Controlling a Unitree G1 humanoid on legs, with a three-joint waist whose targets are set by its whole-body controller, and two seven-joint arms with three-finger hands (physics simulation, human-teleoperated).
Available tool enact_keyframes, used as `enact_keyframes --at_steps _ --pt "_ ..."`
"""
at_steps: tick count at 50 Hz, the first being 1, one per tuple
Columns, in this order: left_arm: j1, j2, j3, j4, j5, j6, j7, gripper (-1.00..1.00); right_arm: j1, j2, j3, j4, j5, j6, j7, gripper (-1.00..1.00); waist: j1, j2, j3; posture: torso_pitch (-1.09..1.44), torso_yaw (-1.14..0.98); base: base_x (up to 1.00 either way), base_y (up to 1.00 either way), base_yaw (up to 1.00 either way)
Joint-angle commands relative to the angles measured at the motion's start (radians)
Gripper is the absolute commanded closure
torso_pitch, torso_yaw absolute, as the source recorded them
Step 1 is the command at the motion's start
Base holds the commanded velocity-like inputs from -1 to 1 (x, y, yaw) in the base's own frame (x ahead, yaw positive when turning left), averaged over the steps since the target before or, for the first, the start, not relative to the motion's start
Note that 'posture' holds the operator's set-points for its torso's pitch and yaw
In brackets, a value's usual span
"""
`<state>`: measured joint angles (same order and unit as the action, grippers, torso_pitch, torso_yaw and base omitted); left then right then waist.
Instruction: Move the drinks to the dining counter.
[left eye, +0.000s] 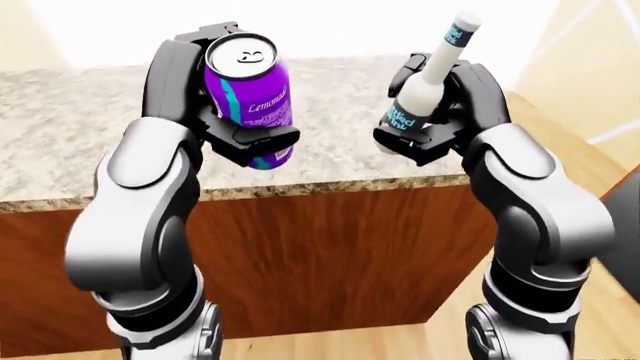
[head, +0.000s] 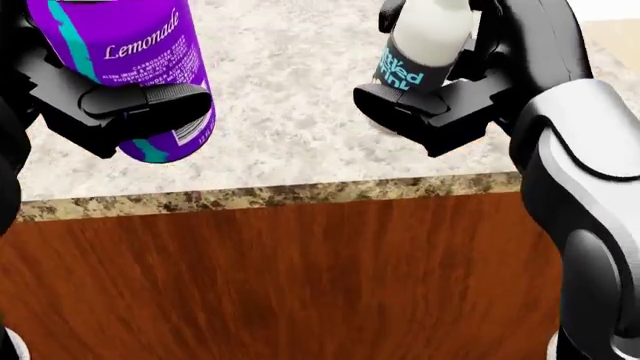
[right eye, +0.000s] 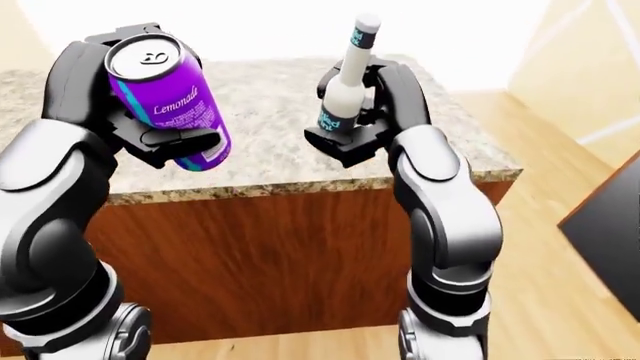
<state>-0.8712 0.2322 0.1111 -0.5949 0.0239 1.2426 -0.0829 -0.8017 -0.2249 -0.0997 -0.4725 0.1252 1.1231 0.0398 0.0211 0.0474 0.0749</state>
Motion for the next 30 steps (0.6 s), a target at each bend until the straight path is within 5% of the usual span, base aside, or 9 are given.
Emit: enact_keyframes --at_steps 1,5,8,9,18,20,22,23,30 --pt "-0.037 0.009 0.003 -0.034 -0.006 -0.037 -0.001 1.00 -0.038 -0.011 -0.028 -0.036 -0.012 -0.044 -0.012 1.00 -0.011 0.000 -0.017 0.00 0.00 0.00 0.00 0.00" --pt "-0.053 0.019 0.008 -0.055 -0.012 -0.003 -0.002 1.00 -0.043 -0.013 -0.025 -0.042 -0.013 -0.035 -0.013 1.00 -0.013 -0.033 0.008 0.00 0.00 0.00 0.00 0.00" --pt "-0.063 0.025 0.011 -0.060 -0.017 0.009 0.000 1.00 -0.048 -0.013 -0.023 -0.046 -0.014 -0.029 -0.011 1.00 -0.030 -0.127 -0.022 0.00 0.00 0.00 0.00 0.00" --pt "-0.060 0.025 0.010 -0.057 -0.018 0.003 0.000 1.00 -0.047 -0.013 -0.020 -0.046 -0.015 -0.032 -0.010 1.00 -0.015 -0.101 -0.017 0.00 0.00 0.00 0.00 0.00" --pt "-0.053 0.027 0.006 -0.050 -0.021 -0.007 0.004 1.00 -0.042 -0.008 -0.013 -0.052 -0.025 -0.027 0.001 1.00 -0.023 -0.093 0.000 0.00 0.00 0.00 0.00 0.00" --pt "-0.053 0.030 0.005 -0.059 -0.021 0.004 0.003 1.00 -0.043 -0.006 -0.010 -0.054 -0.028 -0.024 0.005 1.00 -0.029 -0.065 -0.012 0.00 0.00 0.00 0.00 0.00" --pt "-0.053 0.032 0.004 -0.057 -0.020 0.005 0.002 1.00 -0.044 -0.005 -0.007 -0.051 -0.032 -0.026 0.008 1.00 -0.035 -0.004 -0.039 0.00 0.00 0.00 0.00 0.00" --pt "-0.053 0.033 0.000 -0.057 -0.018 0.008 0.001 1.00 -0.048 -0.004 -0.004 -0.046 -0.036 -0.026 0.009 1.00 -0.033 -0.042 -0.027 0.00 0.00 0.00 0.00 0.00" --pt "-0.068 0.034 -0.001 -0.055 -0.010 0.017 -0.007 1.00 -0.066 0.028 0.027 0.003 -0.066 -0.053 0.001 1.00 -0.017 -0.057 -0.055 0.00 0.00 0.00 0.00 0.00"
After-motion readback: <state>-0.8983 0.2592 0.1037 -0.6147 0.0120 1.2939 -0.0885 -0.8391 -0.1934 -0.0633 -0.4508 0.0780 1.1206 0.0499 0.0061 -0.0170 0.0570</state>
